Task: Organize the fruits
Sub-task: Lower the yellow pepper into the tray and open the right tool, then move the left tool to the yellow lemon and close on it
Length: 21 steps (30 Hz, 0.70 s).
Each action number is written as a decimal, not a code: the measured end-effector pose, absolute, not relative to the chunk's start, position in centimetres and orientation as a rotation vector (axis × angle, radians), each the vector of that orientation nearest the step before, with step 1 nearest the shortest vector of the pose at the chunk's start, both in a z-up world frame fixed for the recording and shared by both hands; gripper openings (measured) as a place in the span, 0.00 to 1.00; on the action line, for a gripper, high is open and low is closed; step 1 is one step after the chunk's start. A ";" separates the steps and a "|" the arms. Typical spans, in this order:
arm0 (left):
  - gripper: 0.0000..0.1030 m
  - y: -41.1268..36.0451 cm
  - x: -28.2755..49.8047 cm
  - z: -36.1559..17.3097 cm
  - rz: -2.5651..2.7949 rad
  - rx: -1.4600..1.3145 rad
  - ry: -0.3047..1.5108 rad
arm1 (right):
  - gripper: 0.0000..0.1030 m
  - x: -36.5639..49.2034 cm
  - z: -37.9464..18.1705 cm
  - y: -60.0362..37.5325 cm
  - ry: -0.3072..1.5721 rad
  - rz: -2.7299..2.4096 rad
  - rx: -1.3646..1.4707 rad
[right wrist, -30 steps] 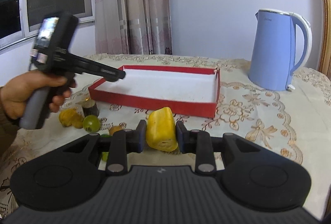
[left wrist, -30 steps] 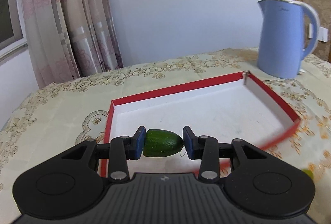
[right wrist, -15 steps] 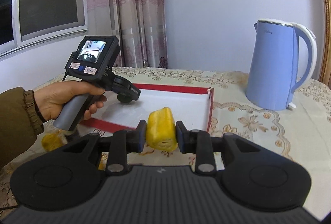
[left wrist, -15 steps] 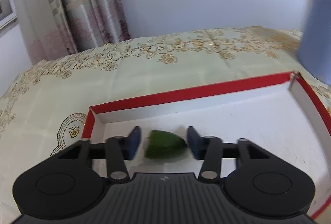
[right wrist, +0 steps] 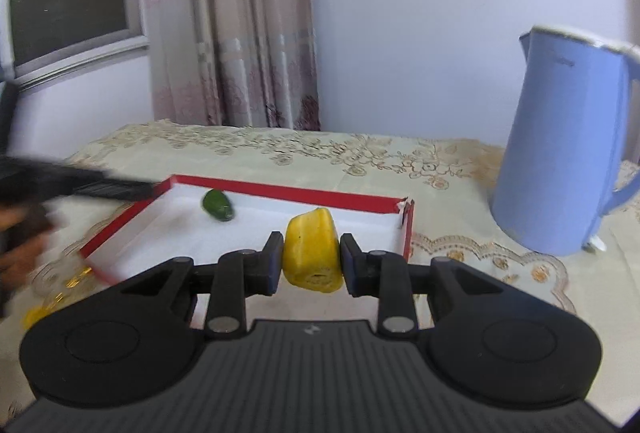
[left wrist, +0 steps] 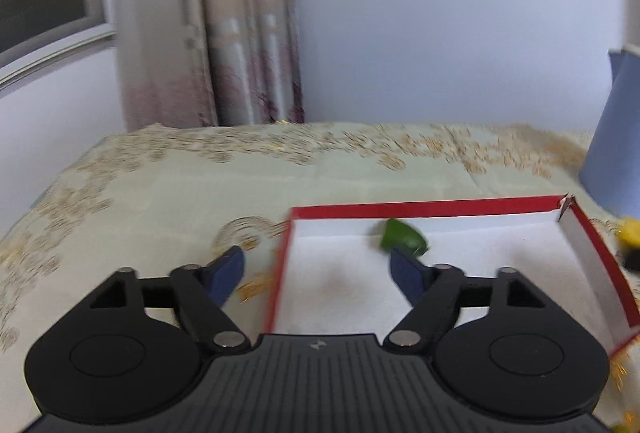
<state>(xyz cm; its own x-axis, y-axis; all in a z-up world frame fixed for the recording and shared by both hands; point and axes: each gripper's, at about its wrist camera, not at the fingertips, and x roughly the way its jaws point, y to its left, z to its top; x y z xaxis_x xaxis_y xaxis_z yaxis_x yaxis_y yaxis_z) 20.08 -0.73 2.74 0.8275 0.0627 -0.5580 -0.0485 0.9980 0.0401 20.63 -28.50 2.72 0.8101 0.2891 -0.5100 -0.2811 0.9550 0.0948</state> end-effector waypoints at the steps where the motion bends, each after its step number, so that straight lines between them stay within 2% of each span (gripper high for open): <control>1: 0.88 0.0 18.6 2.9 0.057 0.006 0.577 | 0.28 22.0 2.5 -28.6 0.566 0.294 0.025; 6: 0.88 3.1 12.5 2.9 0.059 -0.041 0.527 | 0.28 28.2 -0.1 -28.6 0.668 0.207 0.031; 12: 0.88 7.6 8.6 1.9 0.134 -0.110 0.531 | 0.29 30.4 -2.1 -28.3 0.721 0.149 0.029; 13: 0.88 8.3 8.4 1.7 0.134 -0.131 0.538 | 0.30 30.1 -1.9 -28.3 0.718 0.147 0.037; 15: 0.88 9.2 7.6 1.4 0.110 -0.152 0.545 | 0.47 28.7 -1.1 -28.4 0.672 0.148 0.054; 21: 0.88 6.9 5.1 -0.1 -0.064 0.034 0.522 | 0.49 19.1 3.2 -28.3 0.488 0.228 0.062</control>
